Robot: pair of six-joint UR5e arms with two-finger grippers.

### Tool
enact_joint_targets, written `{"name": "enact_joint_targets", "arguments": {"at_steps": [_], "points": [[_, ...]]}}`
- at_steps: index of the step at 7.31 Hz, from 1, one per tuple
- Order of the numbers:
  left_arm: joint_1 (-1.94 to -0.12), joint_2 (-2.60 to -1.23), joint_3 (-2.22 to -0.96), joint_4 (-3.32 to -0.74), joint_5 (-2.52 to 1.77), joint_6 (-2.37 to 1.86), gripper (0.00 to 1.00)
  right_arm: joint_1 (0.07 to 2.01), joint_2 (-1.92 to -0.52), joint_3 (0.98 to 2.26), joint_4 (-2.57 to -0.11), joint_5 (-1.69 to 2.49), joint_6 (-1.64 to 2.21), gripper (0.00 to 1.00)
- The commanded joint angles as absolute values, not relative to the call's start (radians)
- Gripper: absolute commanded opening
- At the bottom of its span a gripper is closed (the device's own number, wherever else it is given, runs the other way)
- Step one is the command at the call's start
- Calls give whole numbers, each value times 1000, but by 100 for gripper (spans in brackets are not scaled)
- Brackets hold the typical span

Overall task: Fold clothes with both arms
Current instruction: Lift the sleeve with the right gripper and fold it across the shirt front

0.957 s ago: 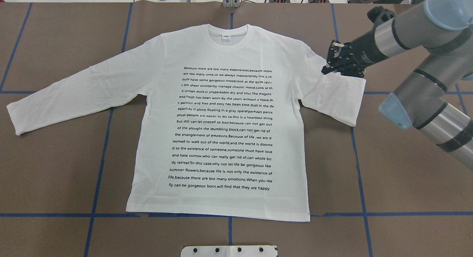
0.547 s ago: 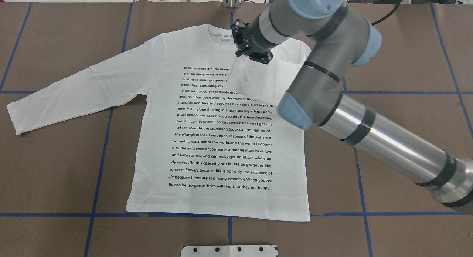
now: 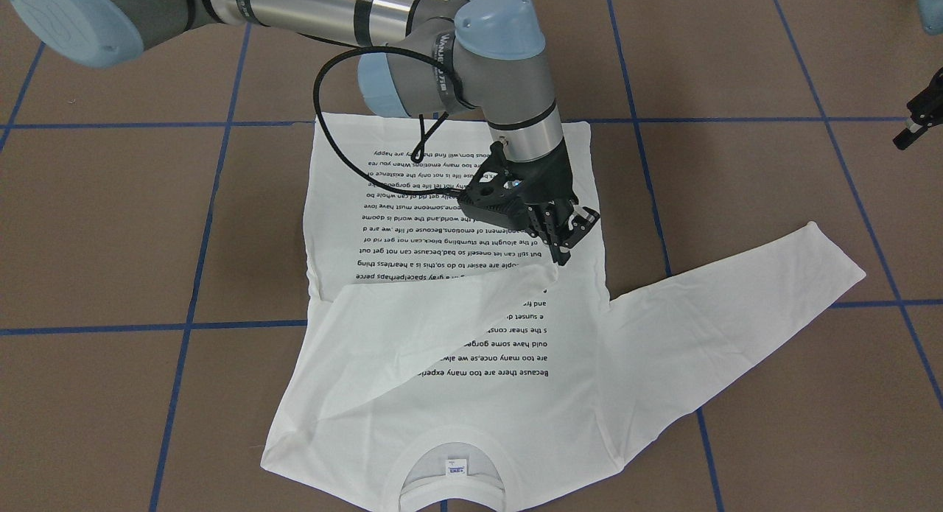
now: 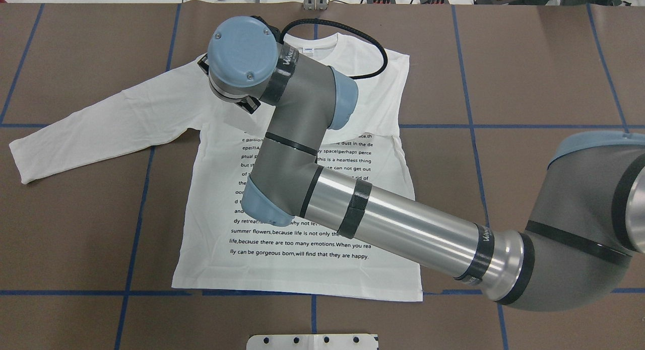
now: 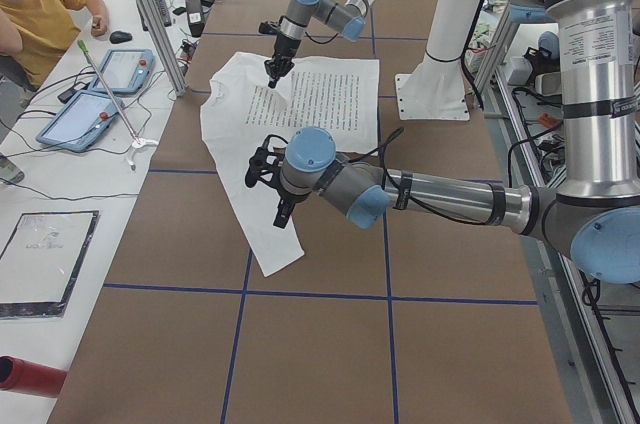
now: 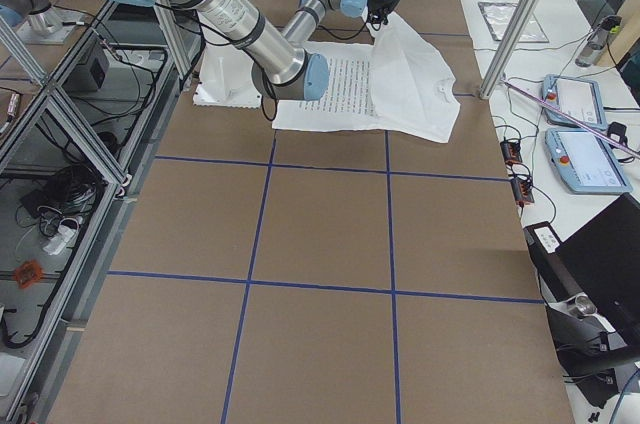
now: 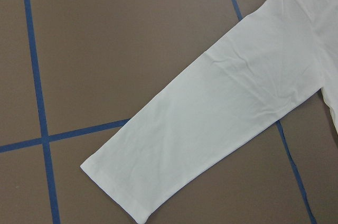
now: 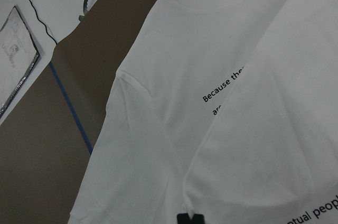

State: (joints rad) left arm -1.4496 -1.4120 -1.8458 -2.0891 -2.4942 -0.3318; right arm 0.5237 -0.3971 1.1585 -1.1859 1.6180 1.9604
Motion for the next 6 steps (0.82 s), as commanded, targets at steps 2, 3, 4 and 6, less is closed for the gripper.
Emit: {"name": "enact_joint_targets", "arguments": {"at_steps": [2, 3, 4, 6], "points": [[-1450, -1411, -1845, -2089, -2494, -331, 100, 457, -342, 1072, -1186, 1490, 1967, 0], [-1450, -1411, -1845, -2089, -2494, -331, 100, 456, -342, 1069, -1186, 1489, 1967, 32], [-1450, -1411, -1845, -2089, -2494, -331, 100, 451, -341, 1068, -1187, 1488, 1973, 79], [-1450, -1411, -1845, -2089, -2494, -333, 100, 453, -336, 1068, -1187, 1488, 1985, 96]]}}
